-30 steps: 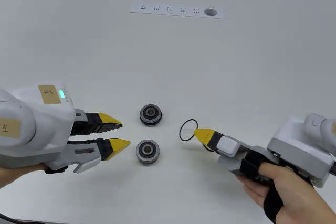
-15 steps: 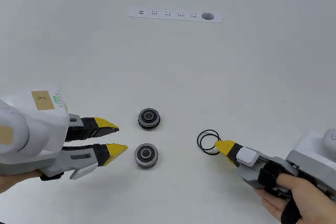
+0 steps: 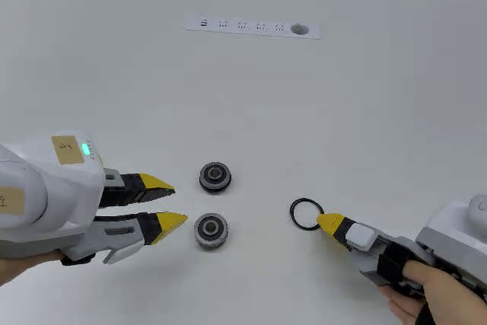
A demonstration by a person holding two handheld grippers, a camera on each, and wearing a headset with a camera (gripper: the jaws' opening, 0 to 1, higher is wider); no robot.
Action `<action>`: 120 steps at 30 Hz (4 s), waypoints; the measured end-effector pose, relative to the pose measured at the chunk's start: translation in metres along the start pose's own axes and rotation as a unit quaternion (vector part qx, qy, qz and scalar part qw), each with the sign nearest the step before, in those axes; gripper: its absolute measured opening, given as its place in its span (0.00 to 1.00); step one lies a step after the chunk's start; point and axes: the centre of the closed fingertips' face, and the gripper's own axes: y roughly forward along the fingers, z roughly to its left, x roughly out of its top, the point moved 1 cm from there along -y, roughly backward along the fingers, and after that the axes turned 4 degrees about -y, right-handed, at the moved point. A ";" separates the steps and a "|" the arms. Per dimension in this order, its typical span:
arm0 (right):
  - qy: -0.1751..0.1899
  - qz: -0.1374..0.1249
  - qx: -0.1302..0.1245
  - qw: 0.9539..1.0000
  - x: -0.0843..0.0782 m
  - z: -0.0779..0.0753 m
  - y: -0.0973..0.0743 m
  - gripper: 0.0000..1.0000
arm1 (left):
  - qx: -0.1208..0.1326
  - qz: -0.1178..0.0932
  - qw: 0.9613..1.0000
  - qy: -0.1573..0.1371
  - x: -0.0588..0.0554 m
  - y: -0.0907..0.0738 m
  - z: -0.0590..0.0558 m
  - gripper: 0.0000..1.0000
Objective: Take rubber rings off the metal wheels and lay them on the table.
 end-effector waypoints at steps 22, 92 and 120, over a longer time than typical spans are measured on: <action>-0.075 -0.028 0.155 0.985 0.023 0.075 0.007 0.37 | -0.027 0.006 0.999 0.025 0.017 0.035 0.026 0.21; -0.029 0.063 0.228 0.971 -0.013 0.129 0.078 0.59 | -0.074 0.052 0.995 0.035 0.008 0.078 0.038 0.12; -0.015 0.076 0.239 0.968 -0.018 0.132 0.084 0.55 | -0.074 0.054 0.995 0.030 0.010 0.079 0.038 0.12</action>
